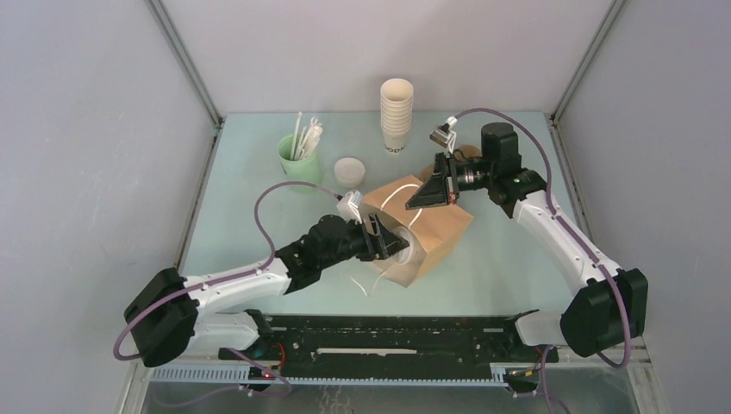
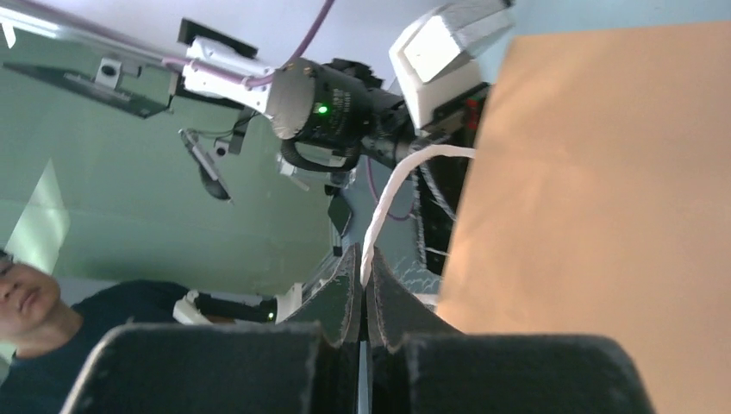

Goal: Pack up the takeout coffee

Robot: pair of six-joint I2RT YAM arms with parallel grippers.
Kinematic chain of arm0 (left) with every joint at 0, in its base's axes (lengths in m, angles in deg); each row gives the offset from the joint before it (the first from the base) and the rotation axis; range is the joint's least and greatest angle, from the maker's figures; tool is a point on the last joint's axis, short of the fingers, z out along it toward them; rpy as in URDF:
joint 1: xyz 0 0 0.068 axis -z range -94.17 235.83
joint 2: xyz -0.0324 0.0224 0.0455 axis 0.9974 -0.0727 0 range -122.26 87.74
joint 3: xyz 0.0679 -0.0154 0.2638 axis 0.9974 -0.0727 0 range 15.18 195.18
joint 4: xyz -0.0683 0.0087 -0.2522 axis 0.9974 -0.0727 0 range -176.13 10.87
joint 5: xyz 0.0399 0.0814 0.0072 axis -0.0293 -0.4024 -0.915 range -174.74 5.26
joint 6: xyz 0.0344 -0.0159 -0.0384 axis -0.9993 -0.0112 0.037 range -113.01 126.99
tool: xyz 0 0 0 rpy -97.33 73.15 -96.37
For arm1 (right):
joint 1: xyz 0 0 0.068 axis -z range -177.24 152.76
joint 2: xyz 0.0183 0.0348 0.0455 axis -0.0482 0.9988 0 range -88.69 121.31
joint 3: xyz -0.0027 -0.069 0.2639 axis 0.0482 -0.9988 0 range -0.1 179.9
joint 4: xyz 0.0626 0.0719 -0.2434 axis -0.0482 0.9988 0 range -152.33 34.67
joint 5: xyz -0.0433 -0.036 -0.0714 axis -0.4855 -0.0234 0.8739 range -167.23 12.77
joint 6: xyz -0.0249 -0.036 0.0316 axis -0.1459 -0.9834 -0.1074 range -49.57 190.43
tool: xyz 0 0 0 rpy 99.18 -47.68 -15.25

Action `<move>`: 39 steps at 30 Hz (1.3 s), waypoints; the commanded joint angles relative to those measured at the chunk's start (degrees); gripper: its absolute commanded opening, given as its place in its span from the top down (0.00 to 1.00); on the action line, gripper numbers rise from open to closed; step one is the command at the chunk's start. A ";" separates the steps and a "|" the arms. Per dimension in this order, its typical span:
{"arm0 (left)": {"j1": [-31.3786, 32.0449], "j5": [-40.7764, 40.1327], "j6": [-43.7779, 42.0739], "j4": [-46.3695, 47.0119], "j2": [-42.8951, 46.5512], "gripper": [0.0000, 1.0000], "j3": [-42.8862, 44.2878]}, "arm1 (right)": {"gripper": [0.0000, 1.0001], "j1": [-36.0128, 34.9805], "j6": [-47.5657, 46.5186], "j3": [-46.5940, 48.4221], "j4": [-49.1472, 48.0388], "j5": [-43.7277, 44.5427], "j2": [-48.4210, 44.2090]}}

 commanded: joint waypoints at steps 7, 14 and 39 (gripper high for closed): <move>1.72 -7.44 0.29 10.74 -3.53 0.62 0.82 | 1.00 0.11 6.79 0.12 -9.14 -8.92 -1.32; 4.85 -17.24 1.52 20.61 -6.29 0.62 -2.83 | 1.00 -0.14 11.90 0.13 -11.54 -7.84 -2.28; 9.56 -23.04 -2.42 12.27 -8.12 0.62 3.73 | 1.00 -0.39 30.88 -10.60 -39.92 -5.90 -2.78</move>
